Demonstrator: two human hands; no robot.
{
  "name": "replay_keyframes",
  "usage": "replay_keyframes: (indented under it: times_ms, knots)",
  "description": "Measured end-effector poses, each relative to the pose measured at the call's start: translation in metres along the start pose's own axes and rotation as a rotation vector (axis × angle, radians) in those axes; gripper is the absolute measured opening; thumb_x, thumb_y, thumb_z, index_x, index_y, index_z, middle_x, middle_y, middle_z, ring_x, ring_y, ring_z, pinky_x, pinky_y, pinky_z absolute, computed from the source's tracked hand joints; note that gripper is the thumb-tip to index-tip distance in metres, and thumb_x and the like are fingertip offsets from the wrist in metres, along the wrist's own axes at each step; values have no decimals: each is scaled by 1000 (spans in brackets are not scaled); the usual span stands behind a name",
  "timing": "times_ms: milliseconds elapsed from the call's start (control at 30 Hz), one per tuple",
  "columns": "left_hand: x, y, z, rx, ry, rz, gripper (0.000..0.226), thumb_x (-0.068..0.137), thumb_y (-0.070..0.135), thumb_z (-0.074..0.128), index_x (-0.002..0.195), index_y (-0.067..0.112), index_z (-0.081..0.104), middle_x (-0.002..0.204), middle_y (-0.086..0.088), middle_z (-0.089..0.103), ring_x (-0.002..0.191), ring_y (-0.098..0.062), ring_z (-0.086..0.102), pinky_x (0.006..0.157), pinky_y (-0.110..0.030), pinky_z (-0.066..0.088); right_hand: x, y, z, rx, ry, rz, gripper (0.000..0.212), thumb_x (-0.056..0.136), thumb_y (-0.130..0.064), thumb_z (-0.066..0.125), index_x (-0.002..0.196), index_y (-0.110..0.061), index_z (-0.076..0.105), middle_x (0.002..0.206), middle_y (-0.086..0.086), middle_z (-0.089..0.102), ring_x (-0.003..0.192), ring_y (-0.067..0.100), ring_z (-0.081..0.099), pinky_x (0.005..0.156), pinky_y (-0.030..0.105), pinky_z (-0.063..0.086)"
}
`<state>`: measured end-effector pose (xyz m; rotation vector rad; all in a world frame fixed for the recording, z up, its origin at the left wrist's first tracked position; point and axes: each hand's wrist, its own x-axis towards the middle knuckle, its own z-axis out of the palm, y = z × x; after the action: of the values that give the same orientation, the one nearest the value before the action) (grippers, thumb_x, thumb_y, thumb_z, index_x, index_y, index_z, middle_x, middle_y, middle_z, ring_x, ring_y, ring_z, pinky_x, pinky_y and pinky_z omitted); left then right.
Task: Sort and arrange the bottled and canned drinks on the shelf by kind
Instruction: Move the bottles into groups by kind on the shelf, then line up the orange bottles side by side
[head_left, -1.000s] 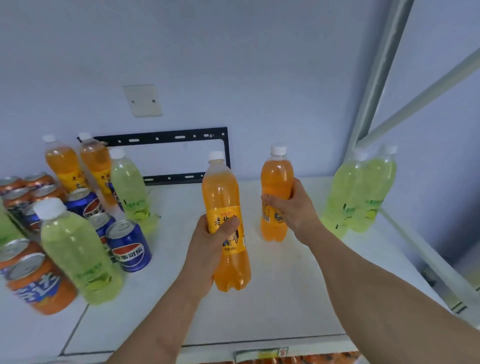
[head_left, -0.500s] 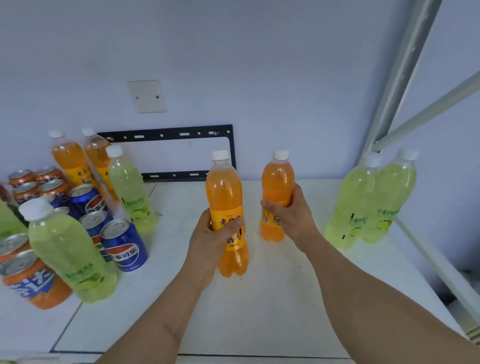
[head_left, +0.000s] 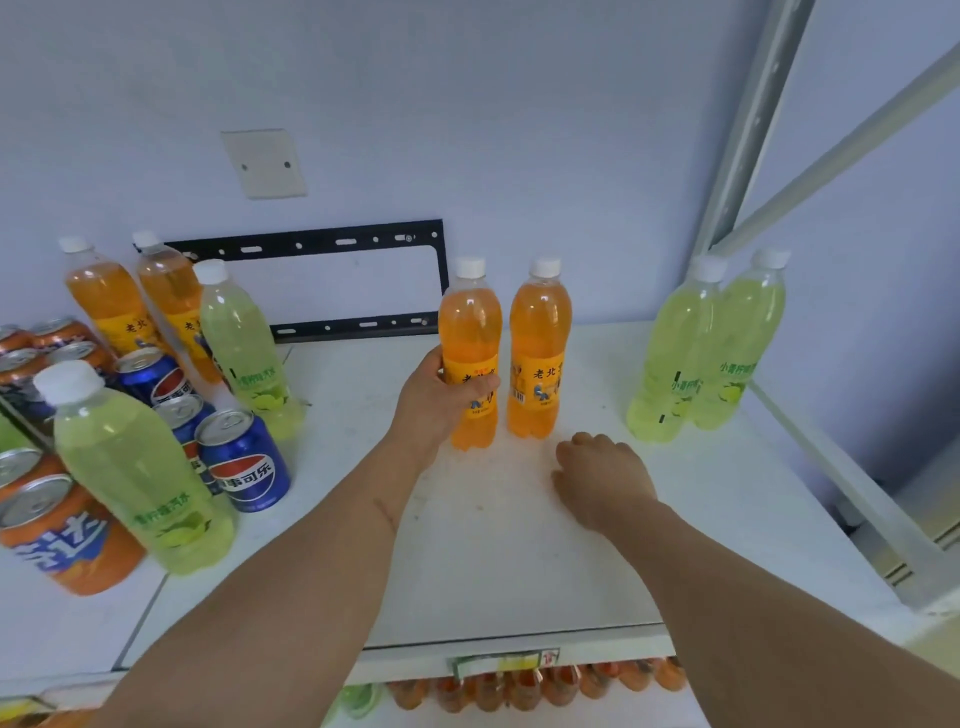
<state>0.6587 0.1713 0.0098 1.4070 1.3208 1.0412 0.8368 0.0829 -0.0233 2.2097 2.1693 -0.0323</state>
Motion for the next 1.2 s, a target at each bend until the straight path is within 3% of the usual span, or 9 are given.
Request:
replay_keyframes:
  times_ms: [133,400,467,533,633,733,900,1067,1200]
  knots:
    - [9,-6,1,35,-33,-21,73,76,45,81,139,31,48,135,5,59,119,-21,58,102,-50,48,-5,-5,-1,-84,21,-59,31,100,-30,36,115,-14,57,114,6,57,107,26,53,85,35,40]
    - [17,-11,-6,128,-93,-42,79,78,44,80,144,27,42,141,2,53,125,-24,54,104,-49,46,-10,-19,-1,-87,16,-110,32,101,-31,35,118,-13,56,115,7,57,108,27,53,85,34,40]
    - [4,-16,-14,231,-87,-36,81,80,48,76,147,22,39,145,0,49,127,-23,51,104,-44,46,-14,-25,-4,-111,25,-132,32,101,-31,35,118,-14,56,115,7,56,109,27,54,86,35,40]
    - [-20,-23,-28,515,-19,40,72,88,50,66,148,20,40,146,-1,48,128,-22,50,104,-39,44,-20,-34,-6,-153,41,-174,31,100,-30,37,118,-14,56,114,6,57,108,27,54,85,36,40]
    - [-65,-30,-61,1128,94,303,46,99,44,45,138,20,51,135,-2,55,119,-22,55,93,-36,48,-32,-55,-10,-213,70,-258,27,98,-24,40,118,-16,57,114,5,58,106,26,55,83,35,40]
    - [-112,-36,-98,1478,137,476,35,101,37,40,117,15,62,112,-4,62,101,-26,60,72,-34,42,-54,-86,-14,-253,98,-362,25,97,-20,43,119,-16,56,116,5,57,107,26,54,83,35,39]
    - [-194,-44,-158,1570,213,575,19,74,26,77,72,10,67,68,-7,62,60,-29,61,50,-32,44,-100,-155,-22,-267,173,-542,24,97,-19,44,117,-16,55,115,4,56,105,25,55,75,33,32]
    - [-251,-50,-213,1621,286,572,16,72,27,78,68,15,68,66,-3,60,59,-26,59,51,-30,43,-135,-226,-33,-225,223,-640,22,97,-22,45,116,-16,55,113,5,58,104,26,56,79,35,37]
    - [-266,-57,-251,1555,375,570,16,73,26,77,70,14,67,67,-4,61,60,-27,59,51,-30,43,-142,-269,-48,-40,230,-592,29,100,-32,41,120,-15,54,118,6,58,108,26,55,85,36,41]
